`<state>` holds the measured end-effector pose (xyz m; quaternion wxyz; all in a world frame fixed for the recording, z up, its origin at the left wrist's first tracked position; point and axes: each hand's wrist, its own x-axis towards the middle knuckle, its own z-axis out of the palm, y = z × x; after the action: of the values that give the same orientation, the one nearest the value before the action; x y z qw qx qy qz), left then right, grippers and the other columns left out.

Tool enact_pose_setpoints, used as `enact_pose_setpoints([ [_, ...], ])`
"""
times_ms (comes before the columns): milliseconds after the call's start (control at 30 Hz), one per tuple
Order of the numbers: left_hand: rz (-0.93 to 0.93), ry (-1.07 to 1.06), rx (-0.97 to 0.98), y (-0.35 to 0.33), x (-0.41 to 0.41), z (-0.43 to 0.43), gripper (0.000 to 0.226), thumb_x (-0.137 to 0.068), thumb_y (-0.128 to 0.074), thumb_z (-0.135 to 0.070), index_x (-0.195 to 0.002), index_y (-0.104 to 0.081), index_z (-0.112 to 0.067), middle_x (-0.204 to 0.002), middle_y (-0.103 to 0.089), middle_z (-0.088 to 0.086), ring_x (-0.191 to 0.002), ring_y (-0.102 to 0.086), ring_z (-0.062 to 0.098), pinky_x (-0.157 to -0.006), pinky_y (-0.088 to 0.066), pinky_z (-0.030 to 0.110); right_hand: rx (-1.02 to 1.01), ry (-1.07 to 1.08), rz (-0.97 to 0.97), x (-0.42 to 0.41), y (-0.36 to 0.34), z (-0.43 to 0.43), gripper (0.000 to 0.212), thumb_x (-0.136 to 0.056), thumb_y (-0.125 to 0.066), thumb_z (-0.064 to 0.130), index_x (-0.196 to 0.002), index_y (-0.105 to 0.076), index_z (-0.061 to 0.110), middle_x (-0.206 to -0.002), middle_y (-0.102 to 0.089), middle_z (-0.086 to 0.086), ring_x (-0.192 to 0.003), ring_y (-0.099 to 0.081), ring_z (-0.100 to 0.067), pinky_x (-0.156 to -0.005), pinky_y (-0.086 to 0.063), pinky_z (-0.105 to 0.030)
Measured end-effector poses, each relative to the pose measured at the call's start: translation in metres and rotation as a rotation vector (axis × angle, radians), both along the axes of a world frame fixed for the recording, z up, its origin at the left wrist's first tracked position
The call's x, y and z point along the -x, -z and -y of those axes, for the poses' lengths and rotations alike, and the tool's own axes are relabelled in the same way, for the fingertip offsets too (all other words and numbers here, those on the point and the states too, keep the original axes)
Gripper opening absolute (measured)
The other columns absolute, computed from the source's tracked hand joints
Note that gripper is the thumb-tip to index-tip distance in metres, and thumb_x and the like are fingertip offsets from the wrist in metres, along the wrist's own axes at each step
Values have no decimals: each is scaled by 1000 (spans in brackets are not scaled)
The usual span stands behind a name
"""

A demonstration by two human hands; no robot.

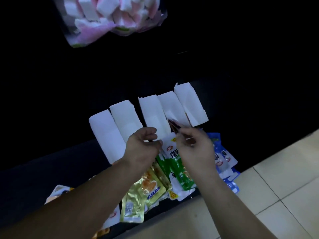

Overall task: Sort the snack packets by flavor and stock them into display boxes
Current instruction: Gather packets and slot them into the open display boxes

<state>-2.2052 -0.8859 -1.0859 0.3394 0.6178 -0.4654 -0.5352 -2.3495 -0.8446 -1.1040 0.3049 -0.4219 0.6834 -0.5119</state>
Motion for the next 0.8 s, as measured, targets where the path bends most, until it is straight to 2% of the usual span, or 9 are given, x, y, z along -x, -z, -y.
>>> enact_pose_setpoints([
  [100, 52, 27, 24, -2, -35, -18, 27, -91, -73, 0, -112, -70, -16, -104, -73, 3, -80, -74, 24, -69, -62, 36, -42, -90, 206, -36, -2, -11, 15, -93, -73, 14, -96, -74, 28, -91, -74, 12, -83, -67, 8, -73, -49, -5],
  [200, 98, 59, 71, -2, -78, -39, 22, -95, -67, 1, -111, -69, -14, -91, -73, -1, -67, -71, 10, -60, -56, 24, -92, -162, 270, -65, 4, -19, 13, -93, -73, 11, -97, -77, 23, -85, -76, 15, -82, -69, 6, -75, -51, -9],
  [300, 154, 42, 96, 7, -126, -65, 26, -96, -66, 0, -107, -70, -24, -84, -74, -6, -70, -71, 15, -63, -57, 24, -155, -288, 256, -95, 14, -35, 15, -95, -71, 10, -99, -78, 22, -84, -75, 16, -81, -68, 6, -74, -51, -11],
  [433, 208, -67, 65, 33, -174, -101, 29, -95, -65, -1, -104, -69, -28, -90, -75, -9, -80, -68, -3, -67, -51, 15, -249, -485, 216, -139, 25, -55, 17, -96, -69, 13, -99, -76, 29, -94, -74, 21, -90, -68, 6, -77, -51, -10],
  [533, 259, -148, 78, 45, -199, -113, 24, -96, -66, -7, -110, -71, -26, -103, -72, -10, -88, -67, -7, -68, -52, 11, -271, -574, 112, -147, 35, -58, 22, -98, -68, 19, -107, -72, 39, -103, -72, 24, -101, -66, 5, -86, -53, -15],
  [600, 447, -227, 119, 57, -221, -120, 27, -93, -70, -14, -117, -71, -28, -121, -66, -6, -104, -64, -1, -83, -54, 22, -251, -653, -43, -151, 43, -58, 23, -100, -65, 24, -117, -71, 38, -116, -68, 25, -115, -60, 6, -99, -51, -22],
  [633, 606, -213, 108, 65, -232, -125, 36, -90, -73, -22, -125, -68, -28, -135, -59, -2, -120, -58, 13, -96, -51, 34, -236, -712, -142, -155, 46, -58, 26, -100, -64, 26, -123, -70, 35, -125, -62, 28, -122, -53, 11, -104, -47, -22],
  [700, 800, -118, -65, 80, -248, -140, 65, -84, -67, -53, -144, -51, -34, -156, -40, 6, -143, -36, 34, -114, -35, 51, -233, -826, -328, -171, 51, -60, 34, -101, -62, 31, -135, -65, 28, -142, -47, 26, -134, -36, 14, -112, -39, -22],
  [800, 736, -67, -308, 97, -254, -162, 89, -81, -42, -81, -157, -24, -39, -167, -18, 13, -156, -11, 35, -126, -15, 54, -334, -923, -499, -195, 59, -65, 56, -102, -56, 46, -153, -46, 26, -165, -21, 12, -153, -13, -4, -116, -40, -34],
])
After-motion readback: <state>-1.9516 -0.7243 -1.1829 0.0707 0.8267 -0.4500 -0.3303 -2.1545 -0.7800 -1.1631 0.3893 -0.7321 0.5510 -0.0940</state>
